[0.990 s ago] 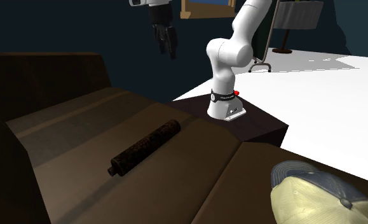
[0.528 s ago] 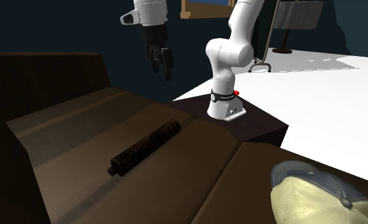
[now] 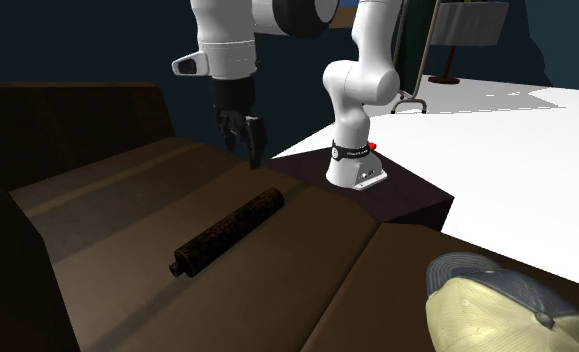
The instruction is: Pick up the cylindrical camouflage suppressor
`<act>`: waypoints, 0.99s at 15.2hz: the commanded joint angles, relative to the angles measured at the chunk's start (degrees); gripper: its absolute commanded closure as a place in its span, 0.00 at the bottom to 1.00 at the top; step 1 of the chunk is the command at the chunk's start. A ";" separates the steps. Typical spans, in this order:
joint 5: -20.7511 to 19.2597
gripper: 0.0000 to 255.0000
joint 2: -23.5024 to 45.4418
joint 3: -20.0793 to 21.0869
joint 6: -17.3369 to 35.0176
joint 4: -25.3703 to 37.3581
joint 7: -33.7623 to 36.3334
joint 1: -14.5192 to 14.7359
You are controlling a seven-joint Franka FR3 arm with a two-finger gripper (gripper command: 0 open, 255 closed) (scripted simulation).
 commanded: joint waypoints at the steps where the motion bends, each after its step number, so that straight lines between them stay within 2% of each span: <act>1: -0.86 0.00 3.75 1.25 2.64 1.99 0.85 0.60; 8: -6.54 0.00 16.95 4.62 10.28 9.74 4.94 3.11; 15: -8.23 0.00 20.11 4.37 14.69 8.31 6.19 3.40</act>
